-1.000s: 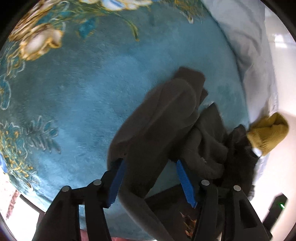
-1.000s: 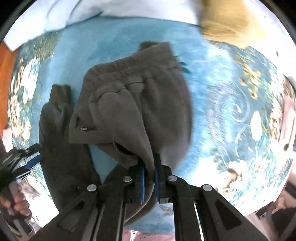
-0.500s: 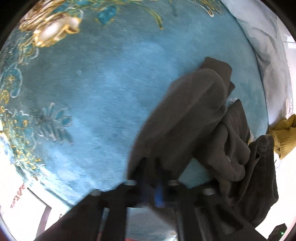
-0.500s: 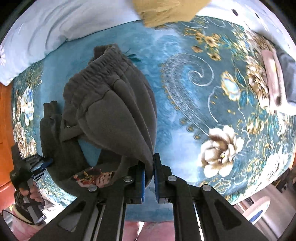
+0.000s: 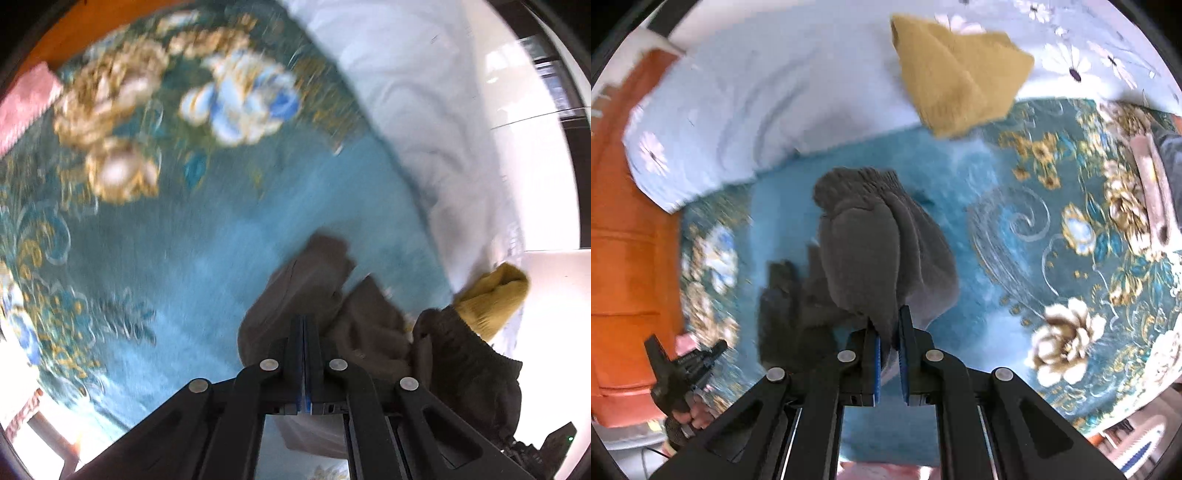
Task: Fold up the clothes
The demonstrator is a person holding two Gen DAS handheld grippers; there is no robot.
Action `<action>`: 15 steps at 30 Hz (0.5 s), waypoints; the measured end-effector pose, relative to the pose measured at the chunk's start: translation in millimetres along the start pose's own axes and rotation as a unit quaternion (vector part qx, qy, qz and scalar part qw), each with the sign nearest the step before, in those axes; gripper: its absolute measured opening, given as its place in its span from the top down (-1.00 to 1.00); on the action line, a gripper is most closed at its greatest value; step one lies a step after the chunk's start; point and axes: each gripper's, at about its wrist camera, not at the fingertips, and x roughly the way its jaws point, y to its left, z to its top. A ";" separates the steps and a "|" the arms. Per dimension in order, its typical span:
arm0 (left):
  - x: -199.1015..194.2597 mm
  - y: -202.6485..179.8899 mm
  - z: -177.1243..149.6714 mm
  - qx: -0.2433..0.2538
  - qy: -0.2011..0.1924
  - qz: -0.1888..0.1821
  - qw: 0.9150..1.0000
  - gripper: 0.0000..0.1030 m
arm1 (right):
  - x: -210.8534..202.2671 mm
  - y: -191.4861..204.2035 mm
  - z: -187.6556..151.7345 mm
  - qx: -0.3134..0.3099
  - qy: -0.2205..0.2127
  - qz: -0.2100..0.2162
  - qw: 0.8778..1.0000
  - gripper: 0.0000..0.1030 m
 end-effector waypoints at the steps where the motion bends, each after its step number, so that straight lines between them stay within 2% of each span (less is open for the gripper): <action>1: -7.8 -0.6 1.6 0.002 -0.007 -0.004 1.000 1.00 | -13.7 5.1 3.1 -0.001 -0.016 0.016 1.000 0.85; 3: -13.7 4.4 0.5 -0.001 -0.012 -0.001 1.000 1.00 | -27.3 9.5 5.5 -0.010 -0.035 0.026 0.999 0.85; 5: -3.4 15.7 -7.1 -0.020 0.000 -0.002 1.000 1.00 | -41.5 6.9 1.7 -0.010 -0.055 0.036 0.998 0.85; 8: 18.7 39.6 -25.1 -0.063 0.037 0.003 0.997 1.00 | -48.8 -8.9 -12.4 0.004 -0.063 0.040 0.997 0.85; 13: 61.0 70.5 -54.1 -0.151 0.117 -0.019 0.981 0.96 | -34.3 -40.6 -39.7 0.041 -0.038 0.023 0.998 0.85; 14: 66.5 75.0 -57.3 -0.168 0.127 -0.029 0.977 0.92 | -28.6 -43.5 -46.4 0.046 -0.029 0.017 0.998 0.85; 15: 71.3 78.8 -59.5 -0.185 0.134 -0.039 0.973 0.76 | -25.6 -46.8 -50.3 0.048 -0.023 0.014 0.999 0.85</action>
